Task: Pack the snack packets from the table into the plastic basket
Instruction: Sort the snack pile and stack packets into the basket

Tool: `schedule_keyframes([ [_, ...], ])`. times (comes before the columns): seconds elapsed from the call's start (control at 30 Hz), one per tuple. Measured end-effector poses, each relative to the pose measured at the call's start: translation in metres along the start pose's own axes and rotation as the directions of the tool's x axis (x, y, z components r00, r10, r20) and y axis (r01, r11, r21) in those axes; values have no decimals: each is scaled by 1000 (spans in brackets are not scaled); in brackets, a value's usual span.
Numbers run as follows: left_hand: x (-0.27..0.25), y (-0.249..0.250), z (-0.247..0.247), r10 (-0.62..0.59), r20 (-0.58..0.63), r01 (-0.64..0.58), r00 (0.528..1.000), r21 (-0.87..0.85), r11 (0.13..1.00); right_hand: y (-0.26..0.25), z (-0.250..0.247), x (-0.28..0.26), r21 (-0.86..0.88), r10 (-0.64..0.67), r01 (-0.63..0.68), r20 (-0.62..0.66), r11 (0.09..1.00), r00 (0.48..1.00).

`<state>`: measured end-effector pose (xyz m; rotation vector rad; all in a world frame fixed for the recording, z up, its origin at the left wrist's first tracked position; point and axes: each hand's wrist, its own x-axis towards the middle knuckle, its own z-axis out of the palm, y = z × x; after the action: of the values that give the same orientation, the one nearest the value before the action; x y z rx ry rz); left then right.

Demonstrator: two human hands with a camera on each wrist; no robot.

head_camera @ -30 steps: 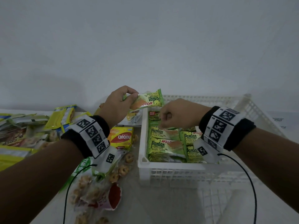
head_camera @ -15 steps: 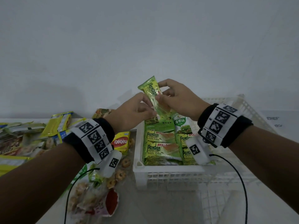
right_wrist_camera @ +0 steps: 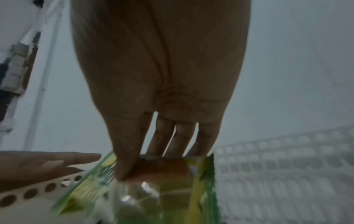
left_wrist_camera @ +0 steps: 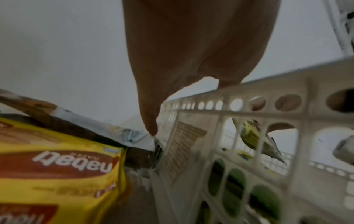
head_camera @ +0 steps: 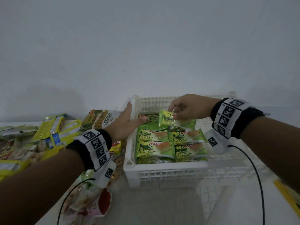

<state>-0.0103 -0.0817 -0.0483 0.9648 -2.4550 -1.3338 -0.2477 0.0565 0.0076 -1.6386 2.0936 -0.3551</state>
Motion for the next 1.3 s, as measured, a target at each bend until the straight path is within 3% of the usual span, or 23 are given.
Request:
schedule_keyframes([
  [0.13,0,1,18,-12,5,12,1000,-52,999,13,1,-8,14,9,-11,168,1000,986],
  [0.27,1,0,23,-42,-45,40,998,-47,998,20,4,-9,-72,2,15,230,997,973],
  [0.43,0,0,24,-42,-68,40,997,-31,999,24,6,-11,-47,2,13,305,999,952],
  [0.7,3,0,26,-50,-104,56,993,51,997,25,12,-14,-15,-5,11,344,1000,939],
  [1.0,0,7,27,-45,-110,51,993,47,998,28,16,-10,12,-3,-3,418,1000,909],
  [1.3,-2,8,26,-40,-114,43,993,26,999,29,16,-12,-2,5,-5,409,1000,913],
])
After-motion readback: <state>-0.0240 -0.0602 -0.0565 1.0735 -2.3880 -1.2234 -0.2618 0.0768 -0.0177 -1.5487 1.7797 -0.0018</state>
